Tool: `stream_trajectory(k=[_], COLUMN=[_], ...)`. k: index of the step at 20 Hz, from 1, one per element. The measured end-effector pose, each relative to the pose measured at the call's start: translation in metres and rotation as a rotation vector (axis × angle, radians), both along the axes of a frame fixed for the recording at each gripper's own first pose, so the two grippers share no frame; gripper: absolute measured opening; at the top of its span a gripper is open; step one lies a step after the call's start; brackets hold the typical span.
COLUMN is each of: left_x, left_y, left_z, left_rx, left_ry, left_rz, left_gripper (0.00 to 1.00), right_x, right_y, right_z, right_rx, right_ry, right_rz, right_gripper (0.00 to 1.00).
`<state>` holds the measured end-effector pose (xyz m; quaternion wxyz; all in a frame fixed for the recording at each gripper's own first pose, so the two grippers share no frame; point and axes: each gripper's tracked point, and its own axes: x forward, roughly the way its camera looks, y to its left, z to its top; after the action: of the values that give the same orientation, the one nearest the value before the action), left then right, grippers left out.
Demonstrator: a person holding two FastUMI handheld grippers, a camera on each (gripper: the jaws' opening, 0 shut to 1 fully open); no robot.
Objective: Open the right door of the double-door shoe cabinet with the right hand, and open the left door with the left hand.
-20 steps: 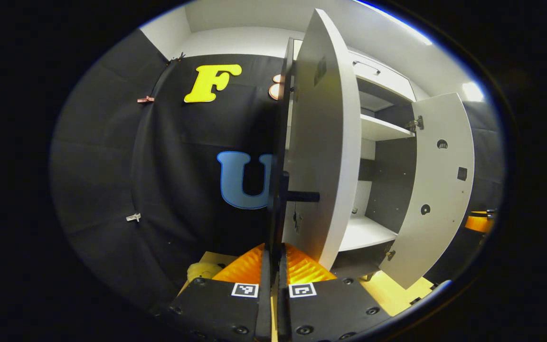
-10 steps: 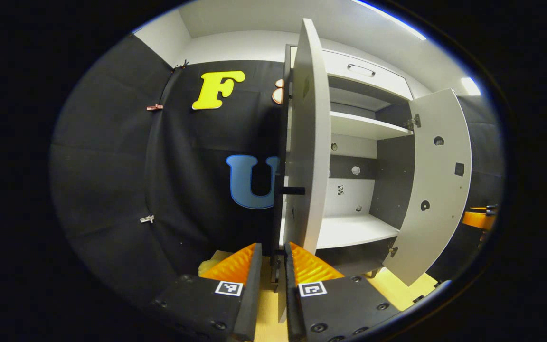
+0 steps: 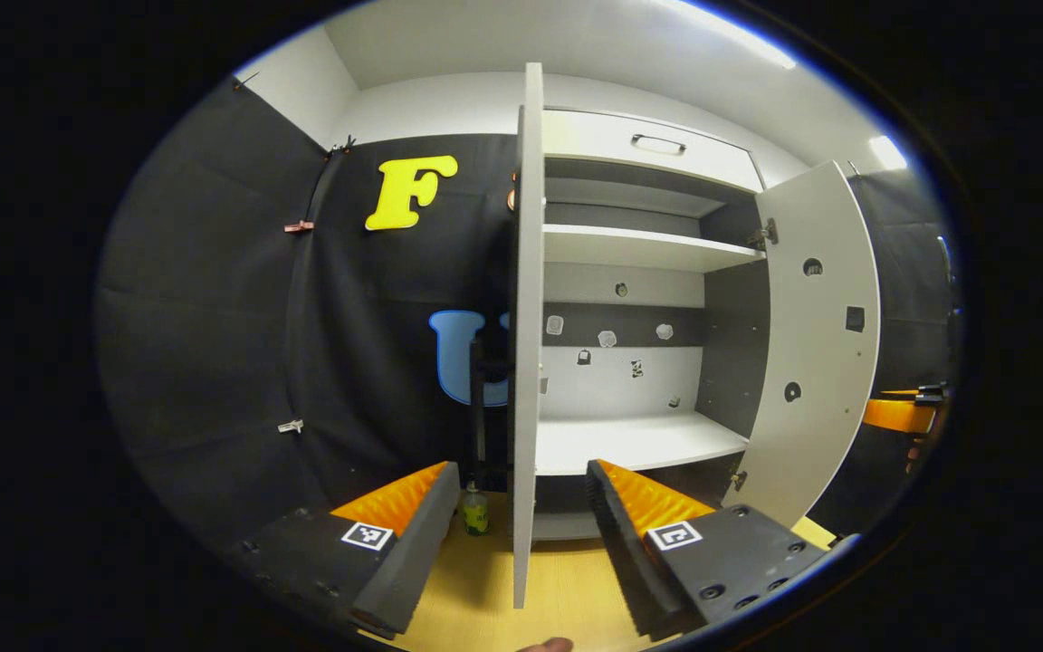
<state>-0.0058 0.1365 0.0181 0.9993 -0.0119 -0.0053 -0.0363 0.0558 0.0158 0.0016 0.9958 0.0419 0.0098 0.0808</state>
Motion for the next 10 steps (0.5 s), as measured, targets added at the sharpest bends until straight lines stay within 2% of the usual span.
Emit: stream_trajectory(k=[2,7,10], left_x=[-0.003,-0.015,-0.02], left_y=[-0.016,-0.043,-0.06], left_z=[0.005,0.014,0.009], left_rx=[0.004,-0.034,-0.001], left_ry=[-0.022,-0.047,-0.043], left_rz=[-0.023,-0.008,0.001], left_gripper=[0.95,0.96,0.96], right_x=[-0.001,-0.002,-0.003], right_y=[-0.003,-0.009,-0.014], right_z=[0.0,0.004,0.006], right_rx=[-0.001,0.001,0.006], right_ry=[0.002,-0.001,-0.004], right_rz=[-0.002,-0.014,-0.019], right_gripper=[0.95,0.95,0.95])
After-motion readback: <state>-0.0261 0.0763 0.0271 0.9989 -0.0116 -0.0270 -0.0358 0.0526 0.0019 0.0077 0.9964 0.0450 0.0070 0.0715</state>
